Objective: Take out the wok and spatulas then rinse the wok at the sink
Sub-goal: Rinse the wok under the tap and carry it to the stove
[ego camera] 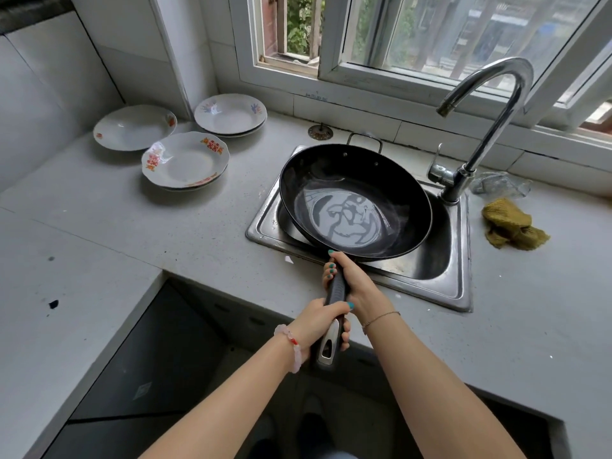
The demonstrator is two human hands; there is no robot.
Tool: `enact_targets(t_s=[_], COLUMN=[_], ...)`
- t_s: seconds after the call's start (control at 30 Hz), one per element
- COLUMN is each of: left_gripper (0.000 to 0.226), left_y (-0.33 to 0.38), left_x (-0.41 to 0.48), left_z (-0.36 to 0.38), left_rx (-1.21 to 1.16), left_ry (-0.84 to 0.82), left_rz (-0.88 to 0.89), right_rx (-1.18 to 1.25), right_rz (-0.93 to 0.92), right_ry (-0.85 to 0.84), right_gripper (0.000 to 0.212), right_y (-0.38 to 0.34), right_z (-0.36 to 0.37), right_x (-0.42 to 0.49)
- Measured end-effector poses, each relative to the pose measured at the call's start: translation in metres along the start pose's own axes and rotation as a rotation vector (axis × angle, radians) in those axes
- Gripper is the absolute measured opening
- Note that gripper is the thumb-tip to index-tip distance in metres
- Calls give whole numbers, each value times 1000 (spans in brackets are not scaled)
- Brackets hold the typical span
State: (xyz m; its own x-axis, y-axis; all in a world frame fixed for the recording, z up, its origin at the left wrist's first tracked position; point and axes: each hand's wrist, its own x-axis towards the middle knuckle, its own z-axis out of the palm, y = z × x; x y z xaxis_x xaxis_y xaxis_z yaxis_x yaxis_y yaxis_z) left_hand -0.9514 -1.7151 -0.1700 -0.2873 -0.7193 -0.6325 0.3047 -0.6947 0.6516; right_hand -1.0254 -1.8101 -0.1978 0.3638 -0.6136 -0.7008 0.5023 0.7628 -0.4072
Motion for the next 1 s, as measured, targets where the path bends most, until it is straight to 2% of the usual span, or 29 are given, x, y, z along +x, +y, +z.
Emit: enact_targets(t_s=[0.23, 0.5, 0.73, 0.83, 0.9, 1.0], left_gripper=[17, 18, 23, 9, 8, 6], left_y=[-2, 0, 5, 11, 17, 27], left_x=[-7, -5, 1, 11, 16, 21], left_z=[-3, -3, -20, -22, -23, -24], left_rx=[66, 143, 236, 241, 313, 328], left_ry=[33, 61, -39, 56, 143, 171], left_rz=[24, 50, 41, 78, 114, 137], right_rx=[-232, -411, -632, -630, -600, -568], right_rz=[-51, -160, -234, -343, -418, -523], right_ry=[26, 33, 162, 279, 338, 385], right_gripper=[15, 15, 29, 20, 13, 11], right_y=[0, 6, -3, -25, -45, -82], right_z=[-7, -5, -29, -47, -55, -62], right_x=[-10, -28, -46, -56, -62, -62])
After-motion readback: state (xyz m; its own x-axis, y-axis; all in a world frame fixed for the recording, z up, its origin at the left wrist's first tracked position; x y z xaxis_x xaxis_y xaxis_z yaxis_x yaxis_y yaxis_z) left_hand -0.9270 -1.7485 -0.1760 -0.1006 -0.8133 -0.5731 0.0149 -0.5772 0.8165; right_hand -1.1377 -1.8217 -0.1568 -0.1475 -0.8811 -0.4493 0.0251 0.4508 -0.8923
